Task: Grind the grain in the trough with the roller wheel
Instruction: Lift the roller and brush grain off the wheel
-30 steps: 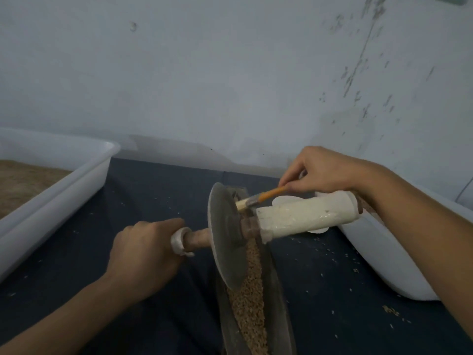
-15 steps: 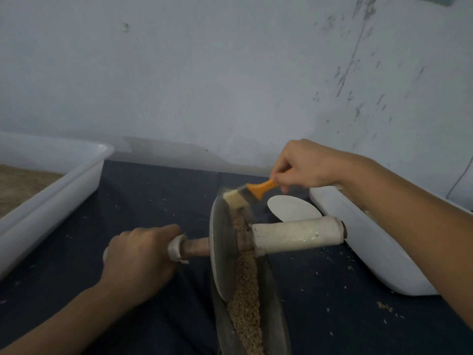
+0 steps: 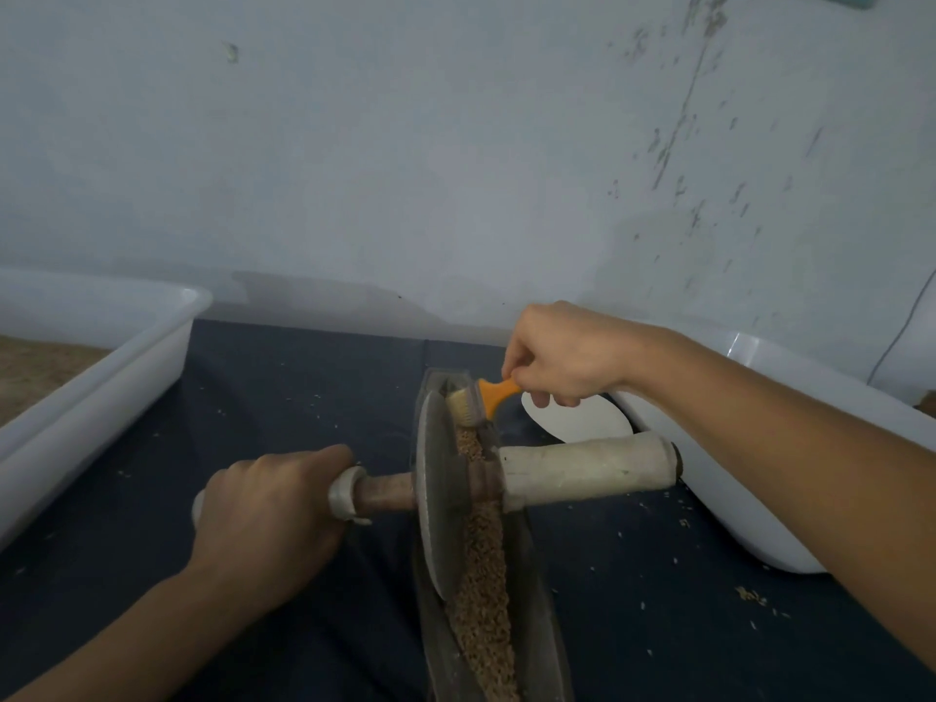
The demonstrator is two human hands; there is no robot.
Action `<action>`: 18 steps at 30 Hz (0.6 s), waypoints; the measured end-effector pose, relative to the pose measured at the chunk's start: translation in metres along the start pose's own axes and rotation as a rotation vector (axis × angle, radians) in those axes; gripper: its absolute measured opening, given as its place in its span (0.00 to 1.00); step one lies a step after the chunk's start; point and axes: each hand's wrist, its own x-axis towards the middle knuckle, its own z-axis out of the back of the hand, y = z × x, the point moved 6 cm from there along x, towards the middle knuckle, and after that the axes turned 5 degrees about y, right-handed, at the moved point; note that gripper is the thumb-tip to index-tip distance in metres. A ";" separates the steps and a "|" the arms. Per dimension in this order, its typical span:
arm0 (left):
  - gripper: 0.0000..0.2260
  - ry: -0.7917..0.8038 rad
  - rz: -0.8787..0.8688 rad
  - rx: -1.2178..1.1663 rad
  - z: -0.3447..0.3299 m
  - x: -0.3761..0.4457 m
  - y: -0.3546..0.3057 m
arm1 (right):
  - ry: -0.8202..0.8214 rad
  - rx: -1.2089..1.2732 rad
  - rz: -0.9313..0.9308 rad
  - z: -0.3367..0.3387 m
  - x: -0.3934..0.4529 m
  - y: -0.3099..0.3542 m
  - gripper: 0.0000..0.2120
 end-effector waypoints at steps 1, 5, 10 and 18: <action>0.16 0.005 -0.006 0.003 0.000 0.000 -0.001 | -0.018 0.021 -0.013 0.003 0.000 0.000 0.11; 0.16 0.009 -0.009 -0.012 0.001 -0.001 -0.002 | -0.051 0.088 -0.087 0.004 0.004 0.000 0.10; 0.14 0.006 -0.005 -0.023 -0.001 0.000 0.000 | 0.018 0.066 -0.096 0.001 -0.001 0.003 0.11; 0.17 0.004 -0.038 0.031 -0.002 0.001 -0.003 | 0.042 0.054 -0.100 -0.004 0.002 0.008 0.10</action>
